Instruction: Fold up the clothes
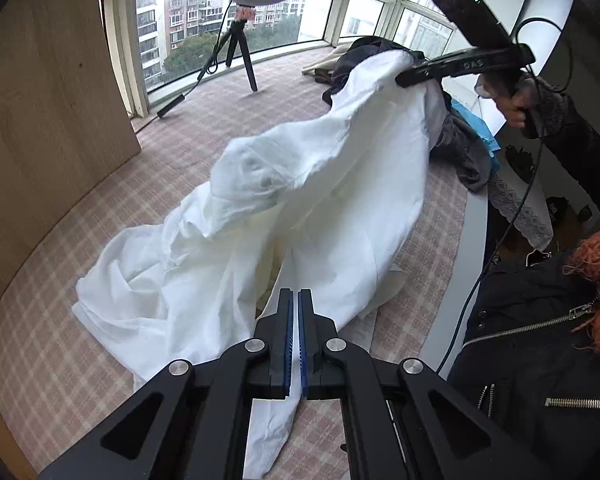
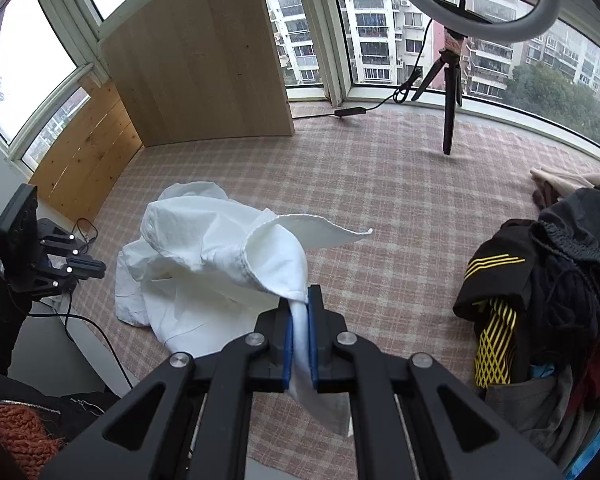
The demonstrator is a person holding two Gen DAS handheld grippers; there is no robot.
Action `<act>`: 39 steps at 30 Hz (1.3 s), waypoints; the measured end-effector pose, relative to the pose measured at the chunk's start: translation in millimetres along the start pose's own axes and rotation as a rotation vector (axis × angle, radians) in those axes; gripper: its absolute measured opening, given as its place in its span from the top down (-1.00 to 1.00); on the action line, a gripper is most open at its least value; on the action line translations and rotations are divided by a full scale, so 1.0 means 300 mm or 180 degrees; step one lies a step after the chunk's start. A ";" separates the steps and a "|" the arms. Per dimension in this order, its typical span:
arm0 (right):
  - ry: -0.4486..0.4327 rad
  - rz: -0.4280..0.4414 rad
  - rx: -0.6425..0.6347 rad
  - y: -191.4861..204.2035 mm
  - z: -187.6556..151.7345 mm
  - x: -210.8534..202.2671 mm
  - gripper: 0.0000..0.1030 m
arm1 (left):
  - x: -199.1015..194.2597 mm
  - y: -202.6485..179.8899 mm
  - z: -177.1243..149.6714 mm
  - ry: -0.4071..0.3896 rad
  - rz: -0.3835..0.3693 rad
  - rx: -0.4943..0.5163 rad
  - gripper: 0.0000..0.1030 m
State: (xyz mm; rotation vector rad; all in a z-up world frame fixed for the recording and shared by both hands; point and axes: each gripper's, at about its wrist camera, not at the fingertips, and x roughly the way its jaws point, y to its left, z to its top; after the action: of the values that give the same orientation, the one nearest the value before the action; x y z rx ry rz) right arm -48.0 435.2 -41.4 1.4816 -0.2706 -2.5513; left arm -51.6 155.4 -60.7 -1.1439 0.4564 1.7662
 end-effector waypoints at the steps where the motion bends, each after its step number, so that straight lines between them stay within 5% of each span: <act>1: 0.0005 0.0012 0.0016 -0.005 -0.003 0.000 0.88 | 0.001 0.017 0.006 0.0004 -0.0001 -0.0003 0.95; 4: 0.0002 0.0010 -0.0007 0.002 -0.002 -0.003 0.88 | 0.095 0.041 0.026 0.0238 -0.0078 -0.0132 0.76; 7: -0.0010 0.0008 -0.0050 0.018 0.000 -0.006 0.88 | 0.209 -0.011 0.021 0.0482 -0.0146 0.0114 0.70; 10: -0.0010 0.0011 -0.0093 0.033 0.002 -0.006 0.88 | 0.317 -0.044 0.040 0.0698 0.0135 0.0359 0.58; 16: -0.0004 0.0020 -0.0118 0.048 -0.007 -0.009 0.88 | 0.333 -0.034 0.090 0.0667 0.0258 0.0515 0.39; 25: 0.0004 0.0043 -0.0102 0.053 -0.003 -0.002 0.88 | 0.419 -0.011 0.074 0.0996 0.0045 0.0589 0.37; 27: -0.0013 0.0042 -0.0114 0.057 -0.001 -0.010 0.88 | 0.443 -0.010 0.059 0.1078 -0.0001 0.0539 0.57; 28: -0.0020 0.0039 -0.0119 0.058 -0.001 -0.014 0.88 | 0.439 -0.014 0.053 0.1064 -0.0006 0.0517 0.95; 29: -0.0026 0.0030 -0.0123 0.057 -0.002 -0.018 0.88 | 0.428 -0.021 0.047 0.1027 0.0008 0.0501 1.00; 32: -0.0038 -0.0018 -0.0107 0.043 -0.006 -0.025 0.88 | 0.355 -0.037 0.032 0.0859 0.0020 0.0420 1.00; 36: -0.0008 -0.0060 -0.0002 0.006 -0.018 -0.023 0.88 | 0.075 -0.058 0.022 0.0256 0.0107 0.0215 1.00; 39: -0.0010 -0.0049 0.0078 -0.018 -0.028 -0.024 0.88 | -0.100 -0.089 0.021 -0.0057 0.0395 0.0263 1.00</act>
State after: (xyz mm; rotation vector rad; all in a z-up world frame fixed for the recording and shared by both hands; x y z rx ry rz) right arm -37.4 441.6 -40.8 1.4940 -0.2930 -2.5717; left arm -28.3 157.4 -27.3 -1.0607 0.5953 1.8451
